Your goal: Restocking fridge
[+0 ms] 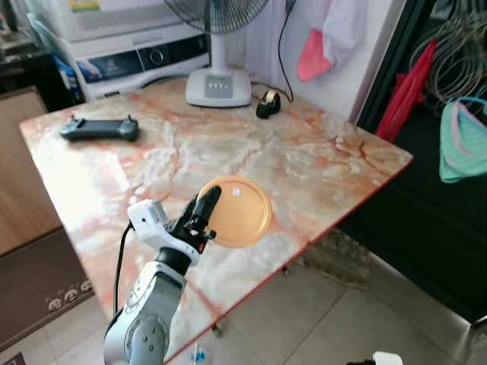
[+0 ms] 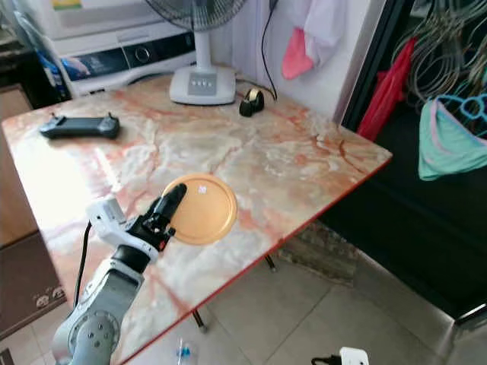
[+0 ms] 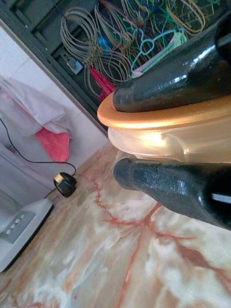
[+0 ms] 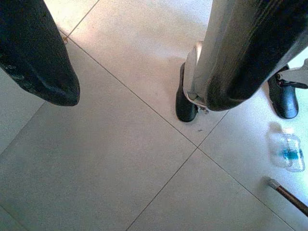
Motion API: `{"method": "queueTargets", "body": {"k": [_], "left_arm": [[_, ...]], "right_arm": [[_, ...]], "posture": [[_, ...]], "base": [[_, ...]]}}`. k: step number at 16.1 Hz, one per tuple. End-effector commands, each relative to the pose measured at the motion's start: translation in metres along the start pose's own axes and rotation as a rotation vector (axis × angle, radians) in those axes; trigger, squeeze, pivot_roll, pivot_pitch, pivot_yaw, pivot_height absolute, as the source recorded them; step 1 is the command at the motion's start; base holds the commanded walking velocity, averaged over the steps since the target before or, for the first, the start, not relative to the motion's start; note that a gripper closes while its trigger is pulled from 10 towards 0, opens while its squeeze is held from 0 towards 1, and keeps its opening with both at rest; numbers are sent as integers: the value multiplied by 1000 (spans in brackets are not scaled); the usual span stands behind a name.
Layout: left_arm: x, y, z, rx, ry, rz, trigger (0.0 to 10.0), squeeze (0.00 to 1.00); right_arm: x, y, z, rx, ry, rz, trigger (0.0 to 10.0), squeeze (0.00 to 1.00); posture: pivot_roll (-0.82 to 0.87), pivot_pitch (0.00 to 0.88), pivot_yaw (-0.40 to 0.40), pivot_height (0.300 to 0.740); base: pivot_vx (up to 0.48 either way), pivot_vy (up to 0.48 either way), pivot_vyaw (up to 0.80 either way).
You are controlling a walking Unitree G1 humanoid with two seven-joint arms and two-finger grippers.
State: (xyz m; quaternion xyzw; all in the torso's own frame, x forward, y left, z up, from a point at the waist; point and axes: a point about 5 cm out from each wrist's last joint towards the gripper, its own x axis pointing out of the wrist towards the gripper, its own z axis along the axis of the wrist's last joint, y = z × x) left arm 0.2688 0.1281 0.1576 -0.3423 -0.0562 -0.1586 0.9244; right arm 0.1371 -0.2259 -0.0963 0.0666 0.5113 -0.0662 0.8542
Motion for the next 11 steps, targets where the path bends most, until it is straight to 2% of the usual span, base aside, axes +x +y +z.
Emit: {"method": "queueTargets", "body": {"k": [1,11], "left_arm": [[2,-8,-4,-55,-19,-5,10000,0],[3,-7,-4,-56,-21,-5,10000,0]], "right_arm": [[-1,-3,-3,11,7,-9,10000,0],[-1,-3,-1,9,4,-9,10000,0]], "posture": [[85,0,-53,740],[92,0,-54,740]], "base": [[-281,0,0],[-280,0,0]]}}
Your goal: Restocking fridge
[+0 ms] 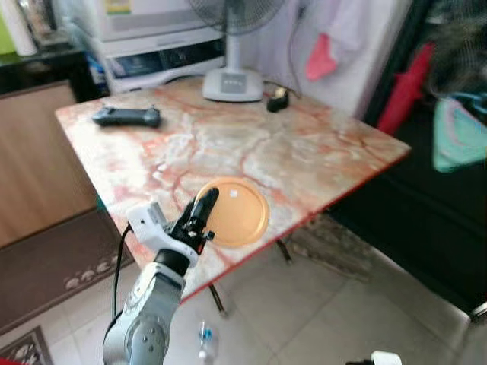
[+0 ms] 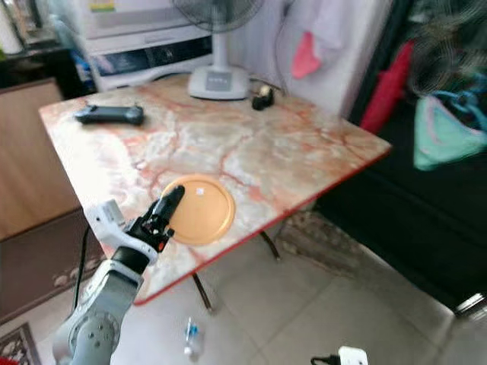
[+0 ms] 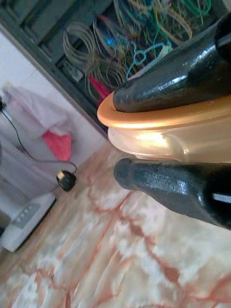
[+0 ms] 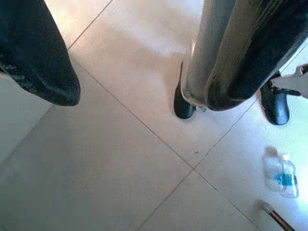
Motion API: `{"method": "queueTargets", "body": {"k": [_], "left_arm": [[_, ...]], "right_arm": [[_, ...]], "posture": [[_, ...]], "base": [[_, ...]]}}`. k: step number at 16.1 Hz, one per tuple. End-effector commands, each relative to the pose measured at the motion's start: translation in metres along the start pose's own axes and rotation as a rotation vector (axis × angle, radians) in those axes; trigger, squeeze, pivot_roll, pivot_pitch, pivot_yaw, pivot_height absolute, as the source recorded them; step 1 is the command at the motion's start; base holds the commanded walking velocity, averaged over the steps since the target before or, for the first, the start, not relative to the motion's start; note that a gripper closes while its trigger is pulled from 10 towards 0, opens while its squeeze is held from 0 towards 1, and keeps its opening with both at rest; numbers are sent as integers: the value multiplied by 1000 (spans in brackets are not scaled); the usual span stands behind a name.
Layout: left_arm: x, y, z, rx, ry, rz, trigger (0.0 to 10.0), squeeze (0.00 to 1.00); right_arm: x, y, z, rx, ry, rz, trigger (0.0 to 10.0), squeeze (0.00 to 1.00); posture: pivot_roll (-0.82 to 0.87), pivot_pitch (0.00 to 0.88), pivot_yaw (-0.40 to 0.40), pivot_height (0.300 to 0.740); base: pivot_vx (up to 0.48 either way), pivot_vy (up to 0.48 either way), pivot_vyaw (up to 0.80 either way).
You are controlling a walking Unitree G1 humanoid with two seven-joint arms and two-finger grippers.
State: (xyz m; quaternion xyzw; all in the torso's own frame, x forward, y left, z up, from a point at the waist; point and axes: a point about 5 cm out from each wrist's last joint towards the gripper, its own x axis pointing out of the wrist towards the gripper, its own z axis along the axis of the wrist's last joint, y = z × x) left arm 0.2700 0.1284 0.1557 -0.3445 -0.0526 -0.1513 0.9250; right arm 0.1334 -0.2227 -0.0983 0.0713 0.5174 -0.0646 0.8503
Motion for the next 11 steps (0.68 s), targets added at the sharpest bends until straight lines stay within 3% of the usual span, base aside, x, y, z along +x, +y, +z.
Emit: {"method": "queueTargets", "body": {"k": [1,3,7,11], "left_arm": [[2,-9,-3,-52,-21,-22,10000,0],[2,-9,-2,-49,-25,-21,10000,0],[3,-8,-4,-34,-9,-21,10000,0],[2,-7,-6,-10,7,-24,10000,0]], "right_arm": [[-1,-5,3,3,-11,-15,10000,0],[-1,-5,4,1,-13,-20,10000,0],[-1,-6,3,8,-15,-33,10000,0],[-1,-8,1,-34,23,-45,10000,0]], "posture": [[92,0,-54,740],[92,0,-53,740],[91,0,-56,740],[90,0,-58,740]], "base": [[-281,0,0],[-272,0,0],[0,0,0],[0,0,-720]]}}
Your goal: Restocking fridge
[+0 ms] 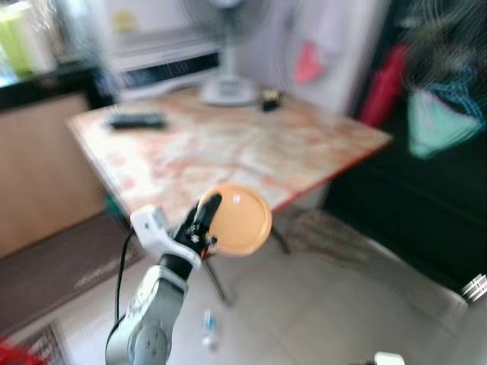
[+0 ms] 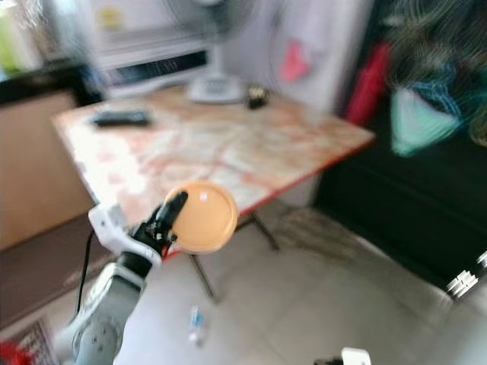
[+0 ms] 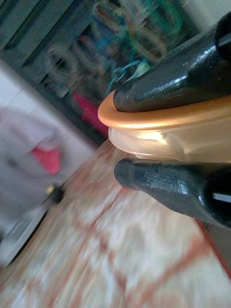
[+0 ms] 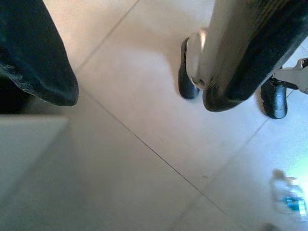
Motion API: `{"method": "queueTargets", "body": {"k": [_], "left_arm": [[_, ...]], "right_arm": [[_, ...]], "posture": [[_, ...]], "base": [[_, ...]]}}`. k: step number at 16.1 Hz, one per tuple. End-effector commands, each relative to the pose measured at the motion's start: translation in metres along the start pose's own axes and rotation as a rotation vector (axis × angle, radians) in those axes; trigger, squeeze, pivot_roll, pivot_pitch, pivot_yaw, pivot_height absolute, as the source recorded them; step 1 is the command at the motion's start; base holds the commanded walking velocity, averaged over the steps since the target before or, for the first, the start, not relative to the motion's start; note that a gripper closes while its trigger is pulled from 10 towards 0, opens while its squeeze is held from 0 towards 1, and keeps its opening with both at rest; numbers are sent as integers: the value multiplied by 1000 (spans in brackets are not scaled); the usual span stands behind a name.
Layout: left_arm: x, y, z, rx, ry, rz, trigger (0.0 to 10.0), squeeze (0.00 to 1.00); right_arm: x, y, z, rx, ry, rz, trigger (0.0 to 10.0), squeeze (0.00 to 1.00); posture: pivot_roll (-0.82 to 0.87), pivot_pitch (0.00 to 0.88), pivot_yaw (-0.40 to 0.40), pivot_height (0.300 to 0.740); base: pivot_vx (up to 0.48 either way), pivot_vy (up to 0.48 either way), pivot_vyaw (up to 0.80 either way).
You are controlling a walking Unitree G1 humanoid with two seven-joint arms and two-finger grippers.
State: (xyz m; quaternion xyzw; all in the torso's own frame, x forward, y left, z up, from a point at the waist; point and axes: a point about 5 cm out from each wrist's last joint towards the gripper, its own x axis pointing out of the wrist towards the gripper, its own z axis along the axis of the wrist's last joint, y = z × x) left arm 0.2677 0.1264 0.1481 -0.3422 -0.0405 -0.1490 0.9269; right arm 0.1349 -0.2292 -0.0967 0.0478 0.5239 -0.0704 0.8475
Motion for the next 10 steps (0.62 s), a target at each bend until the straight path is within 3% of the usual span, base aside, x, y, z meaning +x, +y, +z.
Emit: {"method": "queueTargets", "body": {"k": [1,9,10], "left_arm": [[5,-9,1,-12,-15,-36,10000,0],[5,-10,-2,29,9,-57,10000,0],[6,-10,-3,40,14,-64,10000,0]], "right_arm": [[0,-1,-2,0,11,-8,10000,0],[0,1,-4,-6,18,-1,10000,0],[0,1,-4,-5,18,-2,10000,0]], "posture": [[90,0,-57,740],[89,0,-45,740],[92,0,-44,740]], "base": [[0,0,-800],[0,0,-800],[0,-465,-800]]}}
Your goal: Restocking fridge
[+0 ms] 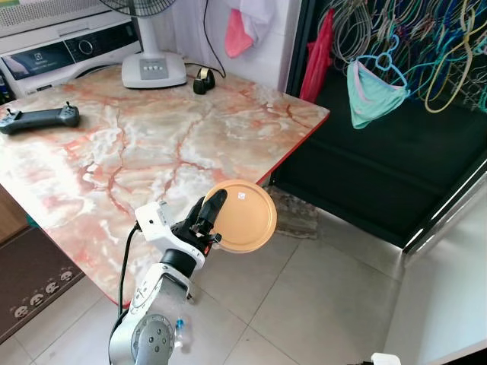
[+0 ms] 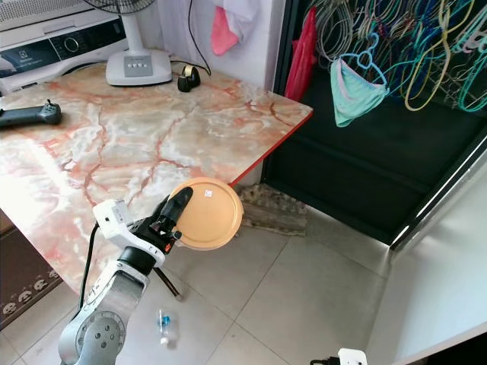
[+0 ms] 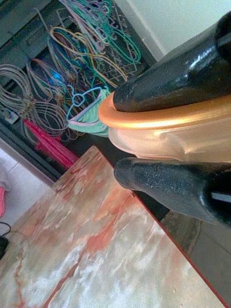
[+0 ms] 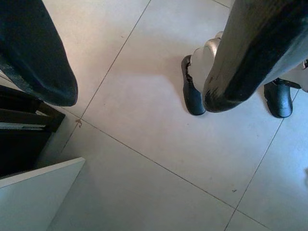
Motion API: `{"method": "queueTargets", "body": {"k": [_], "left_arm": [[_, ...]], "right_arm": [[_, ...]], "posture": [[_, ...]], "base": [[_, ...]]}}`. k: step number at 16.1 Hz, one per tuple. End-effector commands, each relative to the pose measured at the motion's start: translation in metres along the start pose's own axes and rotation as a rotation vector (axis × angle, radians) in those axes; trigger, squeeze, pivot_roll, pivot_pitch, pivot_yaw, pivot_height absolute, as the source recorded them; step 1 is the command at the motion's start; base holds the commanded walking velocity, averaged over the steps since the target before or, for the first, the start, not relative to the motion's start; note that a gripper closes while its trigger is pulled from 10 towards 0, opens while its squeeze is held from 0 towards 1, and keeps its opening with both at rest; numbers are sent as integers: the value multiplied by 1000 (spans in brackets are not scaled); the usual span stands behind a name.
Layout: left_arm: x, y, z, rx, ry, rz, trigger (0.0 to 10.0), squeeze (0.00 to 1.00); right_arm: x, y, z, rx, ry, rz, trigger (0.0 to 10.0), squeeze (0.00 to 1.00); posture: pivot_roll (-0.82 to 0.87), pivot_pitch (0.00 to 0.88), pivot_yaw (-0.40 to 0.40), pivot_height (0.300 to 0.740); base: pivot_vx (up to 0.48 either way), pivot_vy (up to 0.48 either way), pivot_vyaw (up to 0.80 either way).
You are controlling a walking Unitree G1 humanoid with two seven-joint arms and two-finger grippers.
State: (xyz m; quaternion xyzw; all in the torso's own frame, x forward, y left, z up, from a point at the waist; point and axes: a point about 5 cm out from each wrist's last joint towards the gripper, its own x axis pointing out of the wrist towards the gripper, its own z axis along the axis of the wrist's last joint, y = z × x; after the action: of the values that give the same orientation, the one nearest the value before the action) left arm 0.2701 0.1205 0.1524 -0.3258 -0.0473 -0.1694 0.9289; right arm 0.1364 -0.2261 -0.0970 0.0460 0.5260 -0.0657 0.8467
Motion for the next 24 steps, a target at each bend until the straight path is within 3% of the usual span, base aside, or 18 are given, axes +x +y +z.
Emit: {"method": "queueTargets", "body": {"k": [1,10,13,16,17,18,19,20,22,24], "left_arm": [[2,-4,-3,15,15,-25,10000,0],[5,-5,-7,41,43,-38,10000,0],[4,7,-6,64,45,45,10000,0],[1,42,-8,156,87,283,10000,0],[1,47,-7,163,88,304,10000,0],[-2,68,-6,143,87,408,10000,0],[-4,76,-6,142,93,447,10000,0],[-7,100,-11,98,130,538,10000,0],[-13,124,-18,34,175,623,10000,0],[-25,144,-36,45,320,649,10000,0]], "right_arm": [[-1,-3,-5,3,14,-7,10000,0],[-1,-1,-7,8,19,-1,10000,0],[-1,0,-6,19,13,0,10000,0],[0,1,-5,25,10,-1,10000,0],[0,1,-4,26,10,0,10000,0],[0,3,-4,32,7,0,10000,0],[0,3,-4,33,7,1,10000,0],[1,5,-3,36,4,1,10000,0],[1,6,-2,39,0,3,10000,0],[1,8,-2,47,-2,3,10000,0]], "posture": [[94,0,-44,740],[92,0,-34,740],[94,0,-29,740],[105,0,-25,740],[104,0,-24,740],[106,0,-20,740],[106,0,-22,740],[106,0,-23,740],[91,0,-15,740],[86,0,-10,740]], "base": [[0,-480,-800],[0,0,-800],[0,0,-800],[0,0,-800],[0,0,-800],[0,0,-800],[0,0,-800],[0,0,-800],[0,0,-800],[0,0,-800]]}}
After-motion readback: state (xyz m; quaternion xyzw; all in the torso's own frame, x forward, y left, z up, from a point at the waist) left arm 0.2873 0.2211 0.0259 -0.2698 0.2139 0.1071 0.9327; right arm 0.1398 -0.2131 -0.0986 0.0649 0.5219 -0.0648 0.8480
